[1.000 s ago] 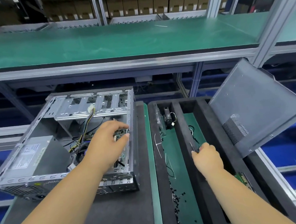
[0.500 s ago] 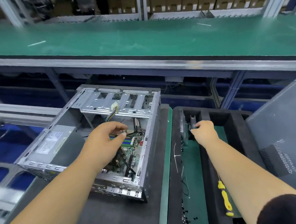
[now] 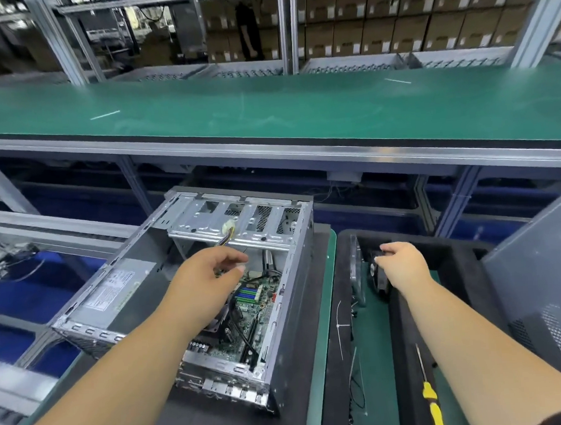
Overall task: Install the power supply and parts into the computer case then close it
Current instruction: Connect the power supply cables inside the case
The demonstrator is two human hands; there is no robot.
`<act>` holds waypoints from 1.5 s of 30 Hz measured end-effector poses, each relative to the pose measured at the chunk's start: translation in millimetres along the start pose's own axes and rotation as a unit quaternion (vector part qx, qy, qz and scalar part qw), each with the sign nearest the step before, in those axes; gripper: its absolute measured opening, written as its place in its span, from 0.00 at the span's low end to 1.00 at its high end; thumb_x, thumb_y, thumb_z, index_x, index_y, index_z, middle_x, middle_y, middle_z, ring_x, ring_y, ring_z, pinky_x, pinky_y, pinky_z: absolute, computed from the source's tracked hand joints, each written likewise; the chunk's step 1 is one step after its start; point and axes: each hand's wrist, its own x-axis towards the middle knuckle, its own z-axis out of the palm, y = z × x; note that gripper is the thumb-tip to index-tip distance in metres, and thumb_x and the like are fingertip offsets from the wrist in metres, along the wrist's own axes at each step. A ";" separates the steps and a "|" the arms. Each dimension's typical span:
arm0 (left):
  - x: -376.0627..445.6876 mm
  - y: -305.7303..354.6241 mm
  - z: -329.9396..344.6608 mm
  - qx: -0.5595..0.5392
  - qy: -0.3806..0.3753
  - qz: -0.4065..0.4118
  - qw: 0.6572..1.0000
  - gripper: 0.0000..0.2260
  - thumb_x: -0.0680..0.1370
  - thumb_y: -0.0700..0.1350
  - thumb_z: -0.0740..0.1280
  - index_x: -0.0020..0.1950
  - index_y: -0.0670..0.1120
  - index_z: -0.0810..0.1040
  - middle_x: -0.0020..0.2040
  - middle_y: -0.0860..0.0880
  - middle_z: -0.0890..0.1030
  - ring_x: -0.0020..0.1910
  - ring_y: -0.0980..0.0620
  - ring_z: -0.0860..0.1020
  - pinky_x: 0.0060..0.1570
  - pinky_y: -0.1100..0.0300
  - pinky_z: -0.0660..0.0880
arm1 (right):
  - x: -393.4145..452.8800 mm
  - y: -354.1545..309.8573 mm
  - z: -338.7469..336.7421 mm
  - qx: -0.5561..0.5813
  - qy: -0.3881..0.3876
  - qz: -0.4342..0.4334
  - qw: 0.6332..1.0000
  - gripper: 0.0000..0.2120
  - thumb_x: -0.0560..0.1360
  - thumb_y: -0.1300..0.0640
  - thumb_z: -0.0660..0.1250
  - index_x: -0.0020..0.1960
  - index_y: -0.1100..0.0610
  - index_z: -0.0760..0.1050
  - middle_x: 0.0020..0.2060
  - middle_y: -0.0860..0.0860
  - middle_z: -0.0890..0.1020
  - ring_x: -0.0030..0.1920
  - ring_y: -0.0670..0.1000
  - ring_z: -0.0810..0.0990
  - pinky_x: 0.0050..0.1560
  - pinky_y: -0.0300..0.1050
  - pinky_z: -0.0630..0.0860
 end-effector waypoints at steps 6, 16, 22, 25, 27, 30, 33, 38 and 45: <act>-4.6 -3.1 -3.6 -0.005 -0.016 0.021 1.000 0.07 0.77 0.47 0.69 0.48 0.60 0.82 0.47 0.60 0.82 0.47 0.65 0.78 0.46 0.66 0.72 | -21.4 -23.4 -21.5 0.067 0.015 -0.056 0.996 0.18 0.74 0.57 0.73 0.63 0.51 0.79 0.58 0.50 0.81 0.61 0.51 0.78 0.55 0.43 0.71; 6.9 -11.5 -10.6 -0.097 -0.080 0.042 0.991 0.08 0.77 0.46 0.70 0.46 0.61 0.82 0.47 0.61 0.83 0.45 0.66 0.79 0.44 0.68 0.71 | -111.0 -106.5 -56.0 0.210 -0.014 -0.156 0.965 0.15 0.75 0.57 0.71 0.58 0.40 0.80 0.60 0.44 0.80 0.65 0.44 0.75 0.60 0.43 0.71; 14.5 -19.9 -37.0 -0.121 -0.115 0.063 0.984 0.07 0.77 0.46 0.69 0.48 0.59 0.82 0.46 0.60 0.83 0.43 0.65 0.79 0.44 0.66 0.72 | -161.7 -169.9 -56.1 0.354 -0.067 -0.167 0.918 0.17 0.74 0.57 0.70 0.62 0.51 0.80 0.61 0.49 0.82 0.65 0.50 0.77 0.68 0.58 0.67; 20.6 -25.0 -54.3 -0.136 -0.127 0.074 0.980 0.07 0.77 0.46 0.69 0.49 0.59 0.82 0.45 0.62 0.83 0.43 0.67 0.79 0.44 0.68 0.72 | -178.7 -189.1 -46.2 0.436 -0.112 -0.168 0.877 0.19 0.74 0.56 0.68 0.64 0.56 0.77 0.58 0.49 0.82 0.66 0.56 0.77 0.67 0.61 0.68; 24.7 -28.8 -66.1 -0.147 -0.138 0.086 0.976 0.07 0.77 0.47 0.69 0.51 0.60 0.81 0.47 0.64 0.82 0.46 0.68 0.79 0.45 0.70 0.71 | -188.4 -199.2 -36.0 0.494 -0.145 -0.170 0.840 0.19 0.76 0.56 0.64 0.66 0.59 0.75 0.57 0.50 0.80 0.67 0.59 0.76 0.65 0.60 0.71; 32.1 -32.2 -83.9 -0.151 -0.160 0.106 0.970 0.08 0.78 0.53 0.66 0.56 0.65 0.77 0.52 0.64 0.80 0.50 0.67 0.78 0.47 0.69 0.71 | -198.4 -213.4 -18.2 0.554 -0.201 -0.165 0.791 0.18 0.77 0.54 0.63 0.65 0.59 0.74 0.54 0.49 0.80 0.68 0.62 0.74 0.67 0.62 0.68; 37.9 -35.5 -100.8 -0.146 -0.181 0.121 0.965 0.14 0.78 0.59 0.64 0.62 0.70 0.70 0.60 0.63 0.75 0.56 0.64 0.76 0.52 0.63 0.73 | -203.2 -228.1 3.1 0.579 -0.243 -0.157 0.762 0.17 0.78 0.53 0.62 0.64 0.59 0.75 0.55 0.50 0.79 0.70 0.63 0.72 0.72 0.64 0.61; 46.4 -44.4 -126.7 -0.125 -0.215 0.167 0.954 0.19 0.78 0.60 0.62 0.68 0.71 0.64 0.67 0.66 0.71 0.65 0.68 0.67 0.60 0.62 0.68 | -210.4 -245.0 40.0 0.581 -0.332 -0.162 0.725 0.22 0.72 0.52 0.75 0.62 0.60 0.79 0.55 0.52 0.81 0.71 0.64 0.70 0.66 0.62 0.71; 55.8 -70.3 -129.6 -0.133 -0.329 0.165 0.920 0.11 0.80 0.45 0.65 0.59 0.58 0.79 0.56 0.55 0.83 0.57 0.56 0.80 0.61 0.53 0.74 | -215.9 -231.5 78.5 0.570 -0.349 -0.114 0.735 0.23 0.72 0.55 0.74 0.64 0.62 0.77 0.55 0.53 0.80 0.70 0.66 0.71 0.65 0.65 0.71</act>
